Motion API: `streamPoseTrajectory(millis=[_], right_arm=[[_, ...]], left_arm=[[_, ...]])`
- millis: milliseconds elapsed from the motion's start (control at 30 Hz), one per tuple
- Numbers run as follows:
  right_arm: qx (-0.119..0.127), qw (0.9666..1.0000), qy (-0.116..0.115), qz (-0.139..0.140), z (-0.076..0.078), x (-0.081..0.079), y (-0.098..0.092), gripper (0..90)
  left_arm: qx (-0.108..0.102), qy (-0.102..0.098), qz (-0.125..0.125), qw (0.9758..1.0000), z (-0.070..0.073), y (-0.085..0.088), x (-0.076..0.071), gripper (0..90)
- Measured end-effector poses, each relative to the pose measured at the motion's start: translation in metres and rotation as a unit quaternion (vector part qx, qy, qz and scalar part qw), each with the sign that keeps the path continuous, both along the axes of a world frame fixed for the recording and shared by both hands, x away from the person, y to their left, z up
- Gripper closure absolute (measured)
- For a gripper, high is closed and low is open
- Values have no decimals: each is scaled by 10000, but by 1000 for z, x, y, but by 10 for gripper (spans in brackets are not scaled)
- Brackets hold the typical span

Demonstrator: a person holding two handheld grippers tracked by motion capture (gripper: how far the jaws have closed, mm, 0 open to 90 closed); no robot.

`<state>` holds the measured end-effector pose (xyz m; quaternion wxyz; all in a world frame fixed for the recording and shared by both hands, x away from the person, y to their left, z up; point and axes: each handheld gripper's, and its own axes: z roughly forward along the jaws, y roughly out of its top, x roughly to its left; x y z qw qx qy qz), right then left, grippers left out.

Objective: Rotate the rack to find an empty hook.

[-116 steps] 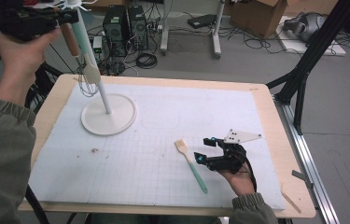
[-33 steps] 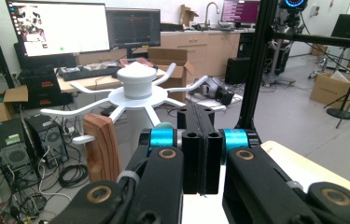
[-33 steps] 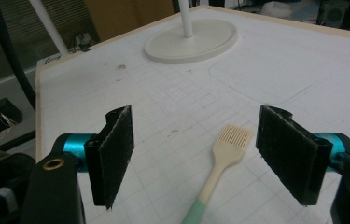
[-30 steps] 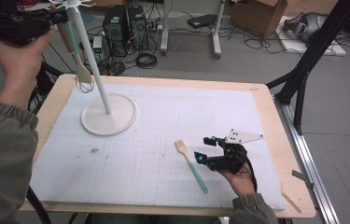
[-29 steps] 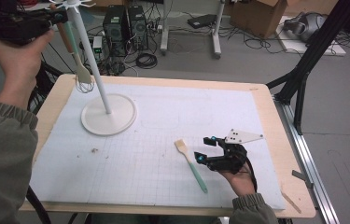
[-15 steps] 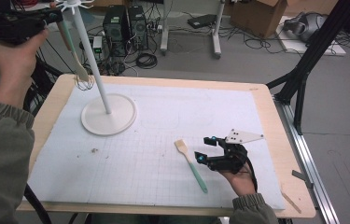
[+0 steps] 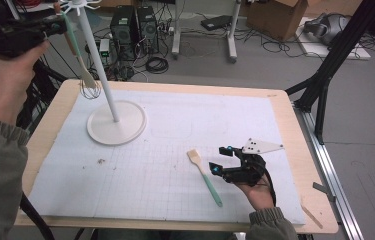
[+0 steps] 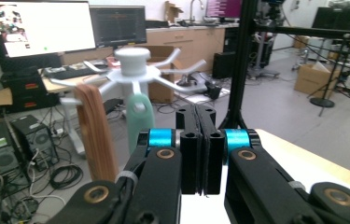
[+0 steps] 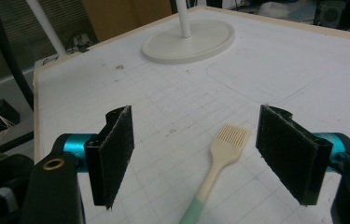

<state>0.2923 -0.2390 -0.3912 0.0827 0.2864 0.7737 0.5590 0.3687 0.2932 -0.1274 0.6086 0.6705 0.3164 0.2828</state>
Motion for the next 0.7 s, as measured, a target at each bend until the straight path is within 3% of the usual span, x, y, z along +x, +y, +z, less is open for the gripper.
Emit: streamPoseTrajectory(millis=[167, 300, 700], right_arm=[[-15, 10000, 27, -9, 0, 0, 0, 271], [-16, 10000, 41, -29, 0, 0, 0, 271], [-95, 9999, 41, -67, -2, -2, -3, 270]], left_arm=[[12, 49, -237, 9997, -15, 5, -9, 848], [138, 118, -334, 9993, -31, 7, -17, 829], [97, 264, -661, 9974, -81, 4, -41, 709]])
